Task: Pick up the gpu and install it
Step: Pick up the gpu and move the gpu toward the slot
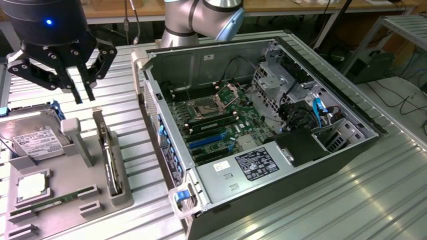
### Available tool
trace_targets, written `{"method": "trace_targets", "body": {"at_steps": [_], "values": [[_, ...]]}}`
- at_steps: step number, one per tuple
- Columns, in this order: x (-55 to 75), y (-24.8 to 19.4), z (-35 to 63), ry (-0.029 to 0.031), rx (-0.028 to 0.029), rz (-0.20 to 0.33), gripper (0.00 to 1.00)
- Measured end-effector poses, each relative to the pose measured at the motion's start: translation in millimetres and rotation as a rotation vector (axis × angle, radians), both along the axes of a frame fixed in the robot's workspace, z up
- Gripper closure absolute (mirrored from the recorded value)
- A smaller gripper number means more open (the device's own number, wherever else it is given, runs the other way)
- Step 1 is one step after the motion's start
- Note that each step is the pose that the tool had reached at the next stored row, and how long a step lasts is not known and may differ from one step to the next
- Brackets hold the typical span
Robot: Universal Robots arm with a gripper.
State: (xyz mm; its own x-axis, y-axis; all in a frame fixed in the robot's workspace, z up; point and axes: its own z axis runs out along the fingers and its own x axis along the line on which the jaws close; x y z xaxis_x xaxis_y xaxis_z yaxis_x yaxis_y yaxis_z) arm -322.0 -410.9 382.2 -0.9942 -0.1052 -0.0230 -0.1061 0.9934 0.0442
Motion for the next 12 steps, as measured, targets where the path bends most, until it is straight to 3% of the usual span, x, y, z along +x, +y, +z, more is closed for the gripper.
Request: {"method": "trace_targets", "body": {"at_steps": [1, 2, 5, 8, 9, 12], "values": [[0.0, 0.0, 0.0, 0.0000, -0.0001, 0.000, 0.77], [0.0, 0.0, 0.0, 0.0000, 0.0000, 0.000, 0.64], [0.0, 0.0, 0.0, 0.0000, -0.0001, 0.000, 0.46], [-0.3, -0.1, 0.0, 0.0000, -0.0001, 0.000, 0.40], [-0.3, -1.0, 0.0, 0.0000, -0.0001, 0.000, 0.34], [-0.2, -3.1, -0.3, -0.0001, -0.0016, -0.022, 0.34]]}}
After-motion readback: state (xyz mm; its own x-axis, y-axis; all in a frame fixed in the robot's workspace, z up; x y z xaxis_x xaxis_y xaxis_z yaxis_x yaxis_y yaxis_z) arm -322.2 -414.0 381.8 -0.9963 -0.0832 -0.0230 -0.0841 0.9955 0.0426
